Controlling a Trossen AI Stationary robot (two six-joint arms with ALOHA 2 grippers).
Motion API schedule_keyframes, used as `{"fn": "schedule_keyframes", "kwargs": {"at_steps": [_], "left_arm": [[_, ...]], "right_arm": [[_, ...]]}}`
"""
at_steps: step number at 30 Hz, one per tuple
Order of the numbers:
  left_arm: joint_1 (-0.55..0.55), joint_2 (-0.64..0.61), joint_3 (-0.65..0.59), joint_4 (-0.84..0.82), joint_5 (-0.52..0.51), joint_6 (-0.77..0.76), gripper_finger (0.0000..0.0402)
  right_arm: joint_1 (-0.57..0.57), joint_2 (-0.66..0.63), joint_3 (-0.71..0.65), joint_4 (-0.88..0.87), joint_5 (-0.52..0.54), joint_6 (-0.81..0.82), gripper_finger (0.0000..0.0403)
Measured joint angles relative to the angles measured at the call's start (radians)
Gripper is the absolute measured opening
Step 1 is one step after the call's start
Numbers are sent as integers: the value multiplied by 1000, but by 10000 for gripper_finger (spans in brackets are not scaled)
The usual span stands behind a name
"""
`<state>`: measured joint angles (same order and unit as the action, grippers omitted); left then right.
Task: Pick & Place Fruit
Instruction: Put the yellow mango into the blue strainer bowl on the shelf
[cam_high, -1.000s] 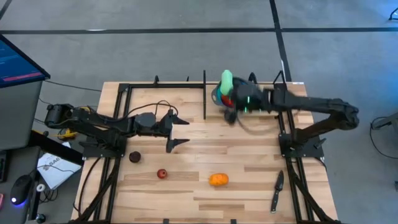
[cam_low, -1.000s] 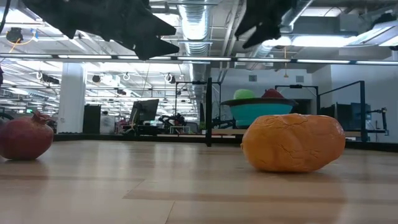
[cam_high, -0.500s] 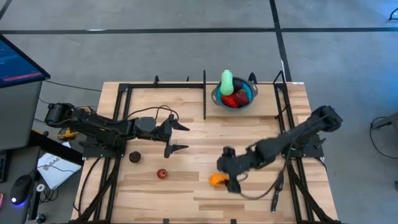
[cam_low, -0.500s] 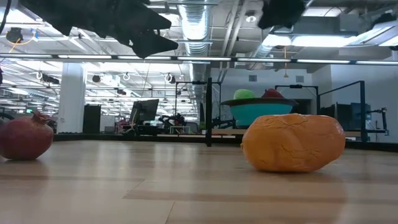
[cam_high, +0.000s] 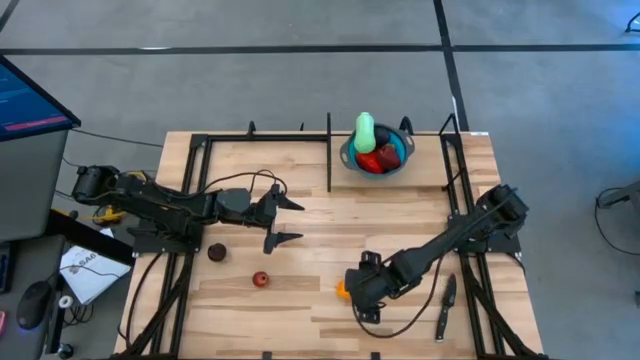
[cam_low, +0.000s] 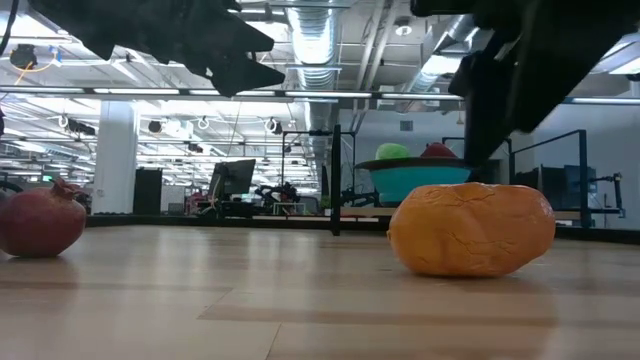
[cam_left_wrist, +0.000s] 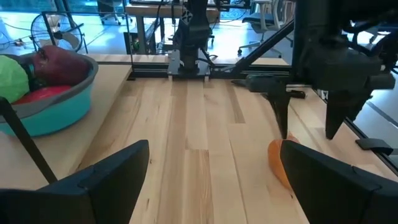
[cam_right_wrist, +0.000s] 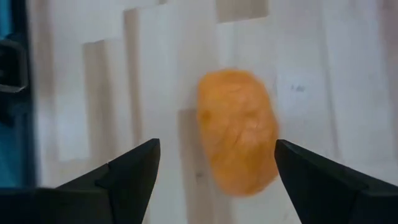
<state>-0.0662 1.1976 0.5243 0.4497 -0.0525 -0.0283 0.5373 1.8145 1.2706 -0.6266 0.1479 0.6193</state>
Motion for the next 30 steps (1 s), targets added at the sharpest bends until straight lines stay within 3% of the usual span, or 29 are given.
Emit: {"fn": "schedule_keyframes", "kwargs": {"at_steps": [6,13,18,30], "left_arm": [[0,0,0,6,0,23,355],[0,0,0,11,0,24,355],[0,0,0,16,0,24,355],[0,0,1,16,0,3,355]], "right_arm": [[9,1,-61,54,126,11,311],[-15,6,-143,188,118,-9,311],[-20,8,-143,190,115,-24,309],[-24,73,-149,220,110,-37,258]]}}
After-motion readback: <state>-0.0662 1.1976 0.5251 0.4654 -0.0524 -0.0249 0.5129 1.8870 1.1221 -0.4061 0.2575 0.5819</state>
